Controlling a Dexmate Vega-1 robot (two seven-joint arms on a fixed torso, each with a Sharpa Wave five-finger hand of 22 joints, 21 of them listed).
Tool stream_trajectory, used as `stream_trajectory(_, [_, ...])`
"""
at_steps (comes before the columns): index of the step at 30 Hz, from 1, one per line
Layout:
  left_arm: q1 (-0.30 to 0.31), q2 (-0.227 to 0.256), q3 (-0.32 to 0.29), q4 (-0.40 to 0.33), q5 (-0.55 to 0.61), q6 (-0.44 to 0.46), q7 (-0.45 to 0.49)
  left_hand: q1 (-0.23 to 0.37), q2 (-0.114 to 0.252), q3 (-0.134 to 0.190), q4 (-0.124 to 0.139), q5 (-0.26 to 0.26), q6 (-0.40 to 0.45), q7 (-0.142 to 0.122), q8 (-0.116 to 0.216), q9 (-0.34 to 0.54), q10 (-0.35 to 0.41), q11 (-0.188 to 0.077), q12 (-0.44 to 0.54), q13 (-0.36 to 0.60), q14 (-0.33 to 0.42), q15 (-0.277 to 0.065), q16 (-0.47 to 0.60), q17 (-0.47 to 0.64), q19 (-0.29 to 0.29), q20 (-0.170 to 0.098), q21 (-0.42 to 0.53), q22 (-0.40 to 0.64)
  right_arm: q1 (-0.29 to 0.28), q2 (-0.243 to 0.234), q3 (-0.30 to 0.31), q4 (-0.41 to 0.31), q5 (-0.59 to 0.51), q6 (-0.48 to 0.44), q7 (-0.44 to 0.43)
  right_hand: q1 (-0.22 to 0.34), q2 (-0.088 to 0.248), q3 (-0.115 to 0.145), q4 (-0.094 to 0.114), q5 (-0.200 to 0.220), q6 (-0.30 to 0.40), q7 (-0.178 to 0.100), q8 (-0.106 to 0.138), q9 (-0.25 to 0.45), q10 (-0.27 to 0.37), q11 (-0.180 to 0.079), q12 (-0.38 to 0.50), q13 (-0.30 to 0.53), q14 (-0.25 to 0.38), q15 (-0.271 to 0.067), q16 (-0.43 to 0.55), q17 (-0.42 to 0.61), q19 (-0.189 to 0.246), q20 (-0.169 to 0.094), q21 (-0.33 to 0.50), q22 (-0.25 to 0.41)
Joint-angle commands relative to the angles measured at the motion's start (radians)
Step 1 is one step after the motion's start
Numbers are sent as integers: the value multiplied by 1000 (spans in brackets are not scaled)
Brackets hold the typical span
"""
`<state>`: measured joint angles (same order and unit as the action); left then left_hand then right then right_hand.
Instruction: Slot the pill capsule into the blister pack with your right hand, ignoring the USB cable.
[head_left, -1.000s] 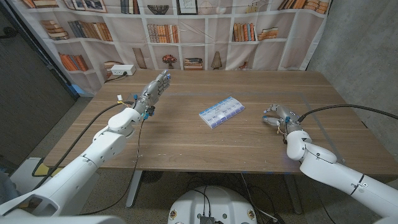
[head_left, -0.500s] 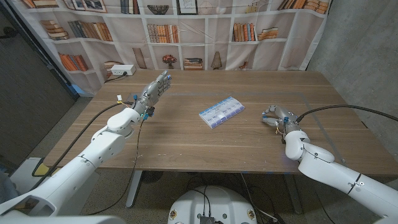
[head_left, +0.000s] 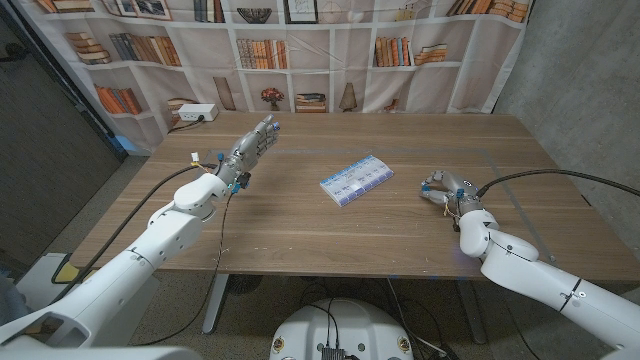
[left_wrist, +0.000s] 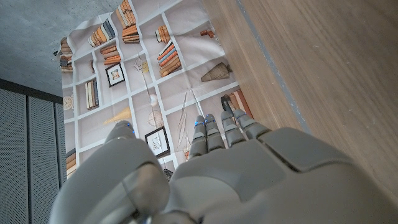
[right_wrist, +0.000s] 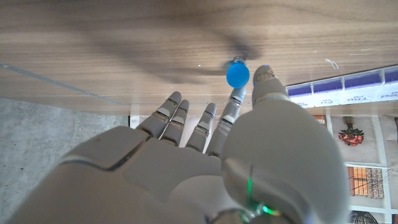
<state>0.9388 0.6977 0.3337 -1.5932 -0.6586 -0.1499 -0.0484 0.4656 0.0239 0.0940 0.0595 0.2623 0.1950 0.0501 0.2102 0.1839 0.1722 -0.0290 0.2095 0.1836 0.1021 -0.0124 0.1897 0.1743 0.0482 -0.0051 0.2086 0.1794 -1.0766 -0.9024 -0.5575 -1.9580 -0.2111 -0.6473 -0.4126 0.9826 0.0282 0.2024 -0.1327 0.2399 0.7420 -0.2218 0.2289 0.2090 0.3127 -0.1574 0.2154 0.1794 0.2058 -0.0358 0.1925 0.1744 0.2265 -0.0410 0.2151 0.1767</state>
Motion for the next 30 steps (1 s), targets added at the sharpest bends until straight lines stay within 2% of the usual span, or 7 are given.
stream_trajectory(1, [-11, -6, 10, 9, 2, 1, -8, -8, 0, -2, 0, -1, 10, -2, 4, 3, 7, -2, 4, 4, 6, 4, 5, 5, 6, -1, 3, 1, -1, -2, 2, 3, 3, -1, -2, 10, 0, -9, 1, -7, -24, 0, -15, 0, -4, 4, 1, 5, 3, -87, -2, 6, 10, -16, -4, 2])
stream_trajectory(5, [-10, -5, 9, 7, 2, 3, -6, -8, 1, -3, 1, -2, 11, -2, 3, 3, 9, -1, 4, 4, 6, 5, 4, 5, 6, -1, 2, 1, -2, 0, 5, 2, 4, -5, -6, 6, -2, -16, 4, -8, -47, 0, -25, -2, -6, 3, -1, 6, 3, -85, -2, 7, 11, -9, -6, 2])
stream_trajectory(12, [-10, -5, 9, 8, 1, 1, -8, -9, 2, -5, 1, -3, 12, -3, 2, 3, 10, -1, 2, 5, 6, 5, 2, 6, 6, 1, 1, 1, -9, -3, 8, -2, 4, -20, -12, 2, -1, -23, 8, -8, -61, -1, -30, -2, -1, 7, 1, 6, 9, -88, 0, 7, 22, -3, -4, 2])
stream_trajectory(16, [-12, -5, 12, 10, 1, 4, -12, -9, 2, -6, 2, -4, 13, -4, 1, 3, 10, -1, 2, 5, 6, 5, 2, 6, 3, 2, 0, 1, -10, -3, 6, -4, -1, -28, -16, 0, -1, -28, 10, -7, -59, -1, -27, 2, 4, 26, 3, 6, 14, -92, 0, 7, 28, -2, -4, 2])
stream_trajectory(21, [-15, -6, 14, 13, 2, 3, -15, -9, 3, -7, 2, -4, 17, -7, 2, 3, 10, -2, 1, 5, 5, 4, 1, 6, 2, 4, -1, 1, -14, -5, 8, -8, 1, -31, -19, -1, 0, -32, 12, -7, -58, -1, -24, 6, 8, 37, 5, 7, 20, -89, 1, 7, 32, -2, -4, 2])
stream_trajectory(30, [-10, -6, 13, 12, 0, 0, -14, -9, 4, -9, 3, -6, 22, -7, 2, 3, 10, -1, -1, 5, 3, 3, 0, 6, 0, 6, -2, 1, -5, 1, -5, -1, -8, -28, -20, -2, 3, -39, 14, -6, -34, -1, -11, 13, 7, 27, 4, 8, 23, -89, 0, 6, 36, 8, -6, 3])
